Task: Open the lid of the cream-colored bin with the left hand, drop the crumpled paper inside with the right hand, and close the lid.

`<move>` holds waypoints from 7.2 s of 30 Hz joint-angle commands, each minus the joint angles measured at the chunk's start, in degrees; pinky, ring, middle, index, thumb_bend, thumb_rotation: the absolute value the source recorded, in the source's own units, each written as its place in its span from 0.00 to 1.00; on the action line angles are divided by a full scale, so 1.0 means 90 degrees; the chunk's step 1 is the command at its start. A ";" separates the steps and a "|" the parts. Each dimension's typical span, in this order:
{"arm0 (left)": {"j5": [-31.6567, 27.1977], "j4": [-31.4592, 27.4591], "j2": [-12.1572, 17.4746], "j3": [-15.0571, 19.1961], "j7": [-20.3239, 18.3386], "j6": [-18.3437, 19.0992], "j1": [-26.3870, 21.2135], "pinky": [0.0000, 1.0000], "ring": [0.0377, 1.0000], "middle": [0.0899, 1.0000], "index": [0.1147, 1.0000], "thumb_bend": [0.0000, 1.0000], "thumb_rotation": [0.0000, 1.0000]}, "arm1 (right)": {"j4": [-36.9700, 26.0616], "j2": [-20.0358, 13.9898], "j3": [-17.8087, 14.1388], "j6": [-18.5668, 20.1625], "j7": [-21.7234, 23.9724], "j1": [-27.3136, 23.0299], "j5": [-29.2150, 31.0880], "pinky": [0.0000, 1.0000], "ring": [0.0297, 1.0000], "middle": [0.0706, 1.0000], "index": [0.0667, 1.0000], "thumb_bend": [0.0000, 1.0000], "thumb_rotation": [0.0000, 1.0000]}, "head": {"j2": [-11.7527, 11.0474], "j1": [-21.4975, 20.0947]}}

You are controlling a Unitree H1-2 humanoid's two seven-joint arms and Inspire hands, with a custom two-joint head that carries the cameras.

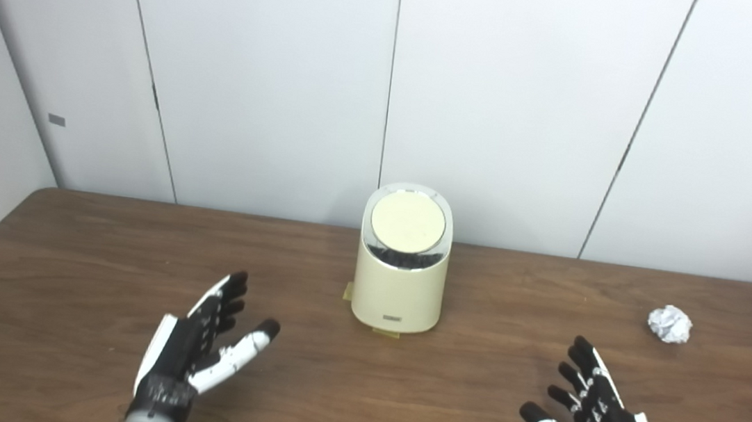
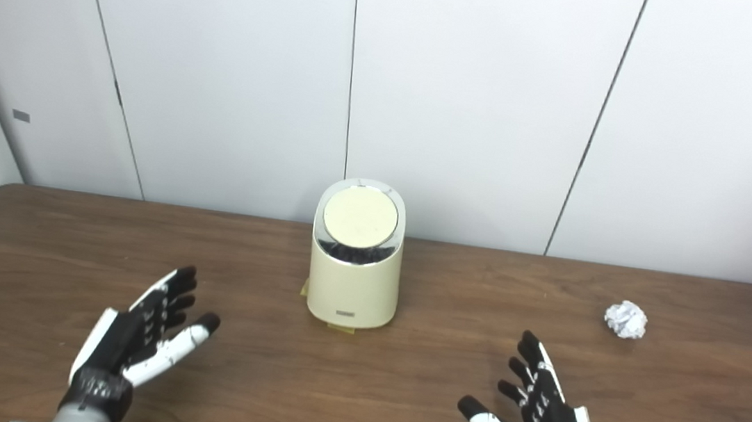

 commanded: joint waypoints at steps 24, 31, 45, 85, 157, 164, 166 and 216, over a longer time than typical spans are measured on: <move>0.3405 0.2164 -0.0571 0.0224 -0.1850 0.0111 -0.3581 0.67 0.83 0.90 0.94 0.83 0.38 | 0.0007 0.0005 0.0016 -0.0235 -0.0057 -0.0147 -0.0103 0.81 0.91 0.93 0.92 0.81 0.37 | 0.0030 -0.0075; 0.3631 0.3019 -0.0691 0.0058 -0.1491 0.0112 -0.4169 0.63 0.81 0.89 0.92 0.81 0.28 | -0.0059 0.0058 0.0051 -0.0095 -0.0116 -0.0172 -0.0169 0.81 0.91 0.93 0.92 0.84 0.43 | 0.0050 -0.0112; 0.3464 0.3901 -0.0893 0.0017 -0.1712 0.0112 -0.4950 0.79 0.95 0.96 0.95 0.81 0.23 | -0.0124 0.0081 0.0110 -0.0061 -0.0181 -0.0160 -0.0162 0.81 0.92 0.94 0.92 0.84 0.44 | 0.0112 -0.0128; 0.4584 0.3956 -0.0177 -0.1366 -0.1781 0.0112 -0.5242 0.70 0.86 0.90 0.87 0.87 0.05 | -0.0546 0.0056 0.0157 0.0221 -0.0150 -0.0052 -0.0345 0.81 0.91 0.93 0.92 0.83 0.49 | 0.0492 -0.0016; 0.1568 0.1528 -0.0433 -0.0005 -0.0302 -0.1388 -0.1797 0.72 0.79 0.81 0.84 0.50 0.39 | -0.0669 -0.0063 -0.0349 0.0843 0.0096 -0.0423 0.1226 0.91 0.97 0.96 0.93 0.84 0.40 | 0.0475 -0.0155; 0.0713 0.1029 -0.0653 0.0051 -0.0274 -0.1240 -0.0955 0.82 0.84 0.88 0.94 0.56 0.85 | -0.0602 -0.0301 -0.0456 0.0903 0.0111 -0.0718 0.1289 0.88 0.97 0.97 0.93 0.86 0.39 | 0.0501 -0.0218; 0.0569 0.0978 -0.0694 0.0062 -0.0233 -0.1205 -0.0818 0.85 0.86 0.90 0.96 0.59 0.92 | -0.0499 -0.0484 -0.0458 0.0855 0.0101 -0.0867 0.1070 0.87 0.96 0.96 0.93 0.85 0.38 | 0.0474 -0.0247; -0.0466 0.0288 0.0310 0.0158 -0.0278 -0.0176 -0.0198 1.00 0.98 0.99 1.00 0.43 0.88 | 0.2149 -0.3143 -0.0001 0.1892 0.0414 -0.3511 -0.2964 0.76 0.87 0.88 0.85 0.90 0.12 | 0.0641 -0.2612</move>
